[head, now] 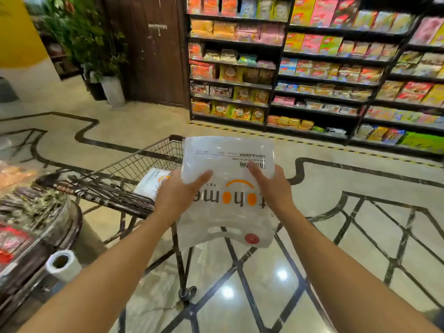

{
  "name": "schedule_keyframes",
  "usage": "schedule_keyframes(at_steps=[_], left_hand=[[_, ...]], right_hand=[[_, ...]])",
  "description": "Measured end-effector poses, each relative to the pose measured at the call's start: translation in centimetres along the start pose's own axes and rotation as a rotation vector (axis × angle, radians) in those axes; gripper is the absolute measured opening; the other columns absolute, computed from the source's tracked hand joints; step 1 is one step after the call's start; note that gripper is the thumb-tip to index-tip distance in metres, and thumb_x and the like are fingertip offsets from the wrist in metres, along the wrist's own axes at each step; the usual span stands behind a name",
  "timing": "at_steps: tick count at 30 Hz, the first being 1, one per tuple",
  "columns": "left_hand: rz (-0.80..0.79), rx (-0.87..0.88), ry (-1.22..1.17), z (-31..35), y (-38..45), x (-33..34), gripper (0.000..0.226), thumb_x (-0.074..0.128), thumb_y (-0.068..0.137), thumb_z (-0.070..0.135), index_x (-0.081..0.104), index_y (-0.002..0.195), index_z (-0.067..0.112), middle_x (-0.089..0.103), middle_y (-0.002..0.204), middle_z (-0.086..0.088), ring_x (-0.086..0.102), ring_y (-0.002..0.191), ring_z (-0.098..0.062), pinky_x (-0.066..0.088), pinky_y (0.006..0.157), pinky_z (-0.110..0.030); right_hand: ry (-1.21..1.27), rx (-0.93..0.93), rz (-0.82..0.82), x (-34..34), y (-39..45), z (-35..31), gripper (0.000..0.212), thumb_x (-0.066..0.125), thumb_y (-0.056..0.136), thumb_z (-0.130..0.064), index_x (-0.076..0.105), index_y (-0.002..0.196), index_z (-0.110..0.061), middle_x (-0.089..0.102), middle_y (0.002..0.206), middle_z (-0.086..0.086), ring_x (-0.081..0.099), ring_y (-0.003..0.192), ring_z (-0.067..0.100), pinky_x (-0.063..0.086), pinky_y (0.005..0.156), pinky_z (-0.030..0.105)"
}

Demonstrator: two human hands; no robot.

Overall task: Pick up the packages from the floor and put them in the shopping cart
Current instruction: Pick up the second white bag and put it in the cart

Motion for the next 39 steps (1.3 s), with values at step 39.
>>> schedule_keyframes(at_steps=[39], left_hand=[[0.448, -0.738, -0.492, -24.4, 36.3, 7.8, 0.092, 0.074, 0.076, 0.076, 0.049, 0.146, 0.021, 0.065, 0.140, 0.000, 0.068, 0.117, -0.019, 0.057, 0.093, -0.038]], right_hand=[[-0.138, -0.177, -0.908, 41.9, 45.3, 0.0, 0.059, 0.074, 0.089, -0.064, 0.064, 0.135, -0.029, 0.076, 0.122, -0.009, 0.072, 0.113, 0.014, 0.058, 0.097, 0.042]])
Point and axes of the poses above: each hand's wrist, its own y-axis towards the middle knuckle, its own x-axis out of the palm, z = x × y, the point moved 5 cm from there along y, towards the middle knuckle
